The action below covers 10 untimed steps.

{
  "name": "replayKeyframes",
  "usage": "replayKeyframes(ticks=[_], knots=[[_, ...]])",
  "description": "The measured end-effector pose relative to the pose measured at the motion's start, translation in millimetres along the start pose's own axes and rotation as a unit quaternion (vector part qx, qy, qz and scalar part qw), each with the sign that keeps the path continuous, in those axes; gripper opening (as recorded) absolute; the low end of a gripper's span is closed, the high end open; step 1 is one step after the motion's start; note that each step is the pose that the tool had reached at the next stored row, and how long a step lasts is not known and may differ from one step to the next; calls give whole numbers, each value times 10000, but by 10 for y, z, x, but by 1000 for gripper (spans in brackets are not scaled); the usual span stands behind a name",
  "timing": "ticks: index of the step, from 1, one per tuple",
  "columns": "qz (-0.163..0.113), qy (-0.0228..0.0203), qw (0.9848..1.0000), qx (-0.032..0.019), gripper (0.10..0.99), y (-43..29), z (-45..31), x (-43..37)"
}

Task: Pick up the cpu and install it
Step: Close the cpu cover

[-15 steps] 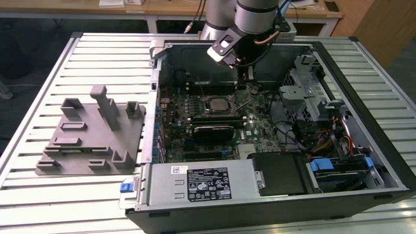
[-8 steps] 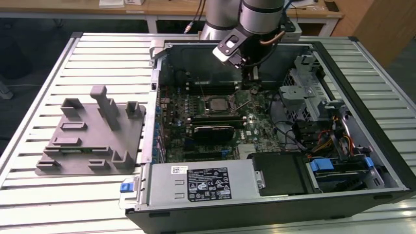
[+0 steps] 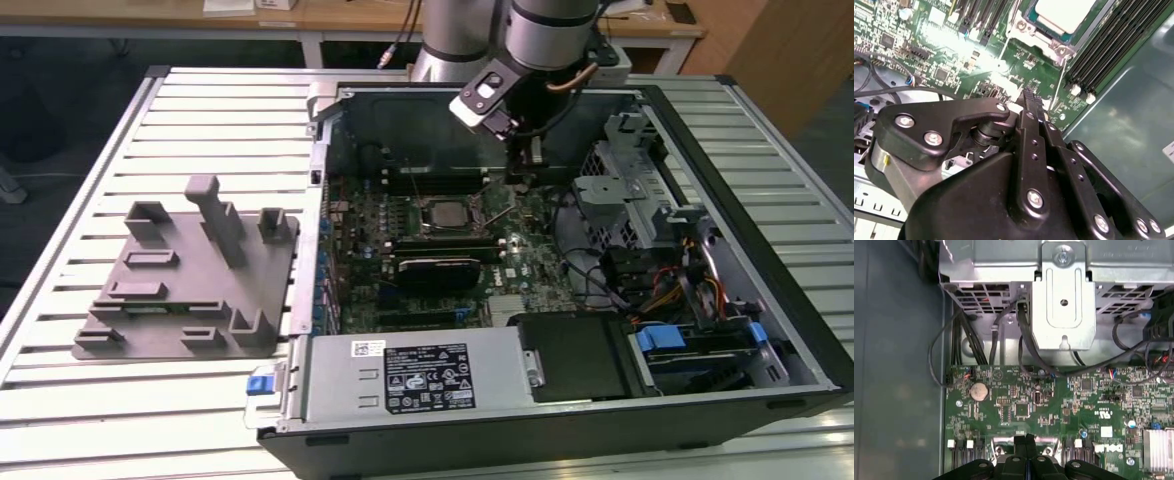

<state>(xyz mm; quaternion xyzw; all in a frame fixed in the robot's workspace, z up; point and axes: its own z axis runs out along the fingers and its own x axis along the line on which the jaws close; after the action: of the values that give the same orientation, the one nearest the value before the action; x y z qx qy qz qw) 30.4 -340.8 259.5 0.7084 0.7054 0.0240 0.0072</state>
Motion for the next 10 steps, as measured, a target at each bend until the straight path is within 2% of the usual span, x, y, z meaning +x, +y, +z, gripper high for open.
replayKeyframes(ticks=[10], knots=[[0, 0, 10000, 0, 106, 132, 6, 0]])
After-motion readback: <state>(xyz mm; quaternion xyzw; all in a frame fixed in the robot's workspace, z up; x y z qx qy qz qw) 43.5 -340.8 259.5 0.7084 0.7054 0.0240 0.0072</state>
